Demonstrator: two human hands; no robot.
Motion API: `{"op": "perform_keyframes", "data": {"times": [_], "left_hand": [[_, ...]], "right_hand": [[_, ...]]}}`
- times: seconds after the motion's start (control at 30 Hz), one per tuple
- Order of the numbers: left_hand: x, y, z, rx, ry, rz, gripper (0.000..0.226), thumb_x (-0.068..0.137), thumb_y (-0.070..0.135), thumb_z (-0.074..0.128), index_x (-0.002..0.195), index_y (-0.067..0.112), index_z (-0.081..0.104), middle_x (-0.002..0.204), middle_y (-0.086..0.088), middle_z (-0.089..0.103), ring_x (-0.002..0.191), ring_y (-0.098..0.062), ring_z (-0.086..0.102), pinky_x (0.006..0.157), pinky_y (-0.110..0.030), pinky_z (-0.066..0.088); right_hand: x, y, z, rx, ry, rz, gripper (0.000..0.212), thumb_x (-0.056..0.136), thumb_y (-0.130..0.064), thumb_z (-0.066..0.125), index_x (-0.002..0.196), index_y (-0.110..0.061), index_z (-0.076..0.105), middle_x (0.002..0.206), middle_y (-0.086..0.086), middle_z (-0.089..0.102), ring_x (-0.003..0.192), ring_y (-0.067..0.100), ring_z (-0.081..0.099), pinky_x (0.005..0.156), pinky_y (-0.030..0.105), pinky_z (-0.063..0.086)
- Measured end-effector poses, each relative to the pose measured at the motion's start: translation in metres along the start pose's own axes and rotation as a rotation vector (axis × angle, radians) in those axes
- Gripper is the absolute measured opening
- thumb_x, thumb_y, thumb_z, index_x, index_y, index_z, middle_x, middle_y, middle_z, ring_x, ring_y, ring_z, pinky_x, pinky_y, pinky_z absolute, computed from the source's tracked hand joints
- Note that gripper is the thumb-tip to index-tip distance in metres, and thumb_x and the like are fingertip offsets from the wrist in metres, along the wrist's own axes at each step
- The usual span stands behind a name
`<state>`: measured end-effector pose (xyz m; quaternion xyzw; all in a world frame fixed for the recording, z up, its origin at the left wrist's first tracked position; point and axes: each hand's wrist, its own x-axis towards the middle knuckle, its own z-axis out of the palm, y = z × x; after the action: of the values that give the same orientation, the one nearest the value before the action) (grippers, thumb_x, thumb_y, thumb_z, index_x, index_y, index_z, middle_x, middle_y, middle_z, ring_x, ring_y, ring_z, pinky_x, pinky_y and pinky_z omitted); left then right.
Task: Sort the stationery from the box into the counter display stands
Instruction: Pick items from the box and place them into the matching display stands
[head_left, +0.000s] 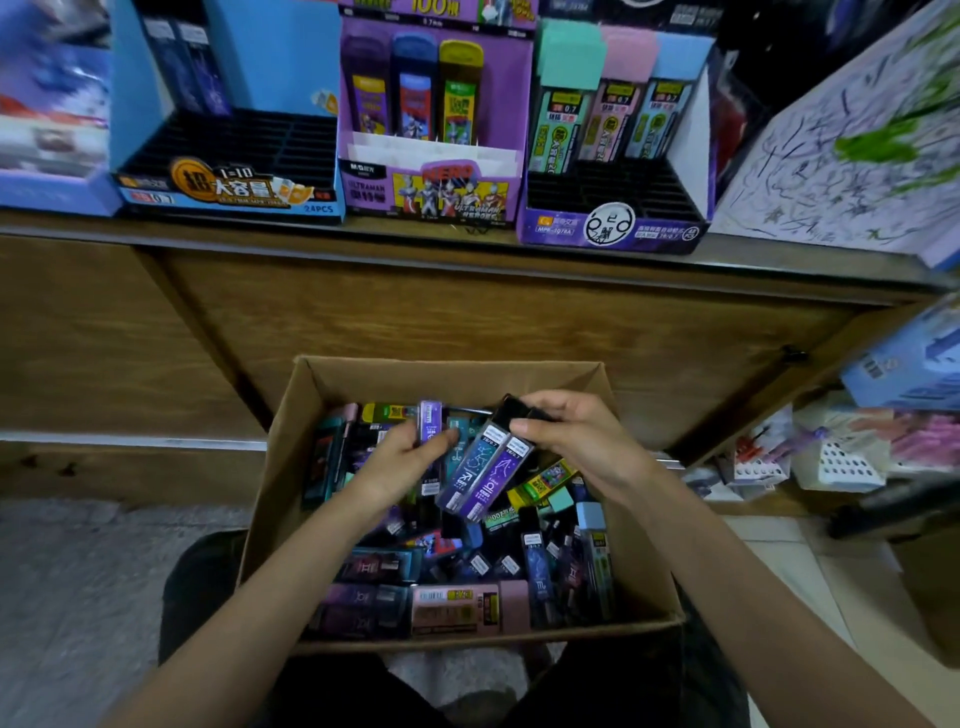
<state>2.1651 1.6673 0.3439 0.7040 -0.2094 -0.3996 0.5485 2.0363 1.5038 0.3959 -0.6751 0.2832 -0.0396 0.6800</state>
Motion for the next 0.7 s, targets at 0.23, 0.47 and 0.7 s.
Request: {"op": "perform_keyframes", "data": {"times": [0.23, 0.47, 0.7], "left_hand": [[-0.009, 0.021, 0.017, -0.342, -0.007, -0.113, 0.029, 0.085, 0.039, 0.057, 0.099, 0.015, 0.064, 0.084, -0.003, 0.075, 0.071, -0.014, 0.071, 0.056, -0.021, 0.053], [-0.03, 0.056, 0.003, -0.295, -0.097, 0.014, 0.046, 0.071, 0.032, 0.07, 0.111, 0.011, 0.065, 0.102, -0.01, 0.073, 0.092, -0.023, 0.069, 0.074, -0.024, 0.055], [-0.034, 0.092, -0.029, -0.256, -0.023, 0.142, 0.034, 0.07, 0.025, 0.072, 0.102, 0.014, 0.067, 0.095, -0.003, 0.075, 0.086, -0.015, 0.071, 0.065, -0.017, 0.053]], "right_hand": [[0.006, -0.022, 0.007, 0.061, 0.0, 0.004, 0.013, 0.084, -0.004, 0.066, 0.09, -0.015, 0.07, 0.092, 0.006, 0.072, 0.086, 0.017, 0.067, 0.082, 0.03, 0.055], [0.009, -0.06, 0.02, 0.109, -0.023, 0.002, 0.013, 0.085, 0.001, 0.062, 0.096, -0.004, 0.067, 0.092, 0.012, 0.069, 0.078, 0.016, 0.066, 0.072, 0.022, 0.055], [0.016, -0.098, 0.039, 0.295, -0.025, -0.047, 0.016, 0.086, -0.005, 0.062, 0.102, -0.001, 0.062, 0.095, 0.012, 0.068, 0.083, 0.016, 0.067, 0.069, 0.021, 0.055]]}}
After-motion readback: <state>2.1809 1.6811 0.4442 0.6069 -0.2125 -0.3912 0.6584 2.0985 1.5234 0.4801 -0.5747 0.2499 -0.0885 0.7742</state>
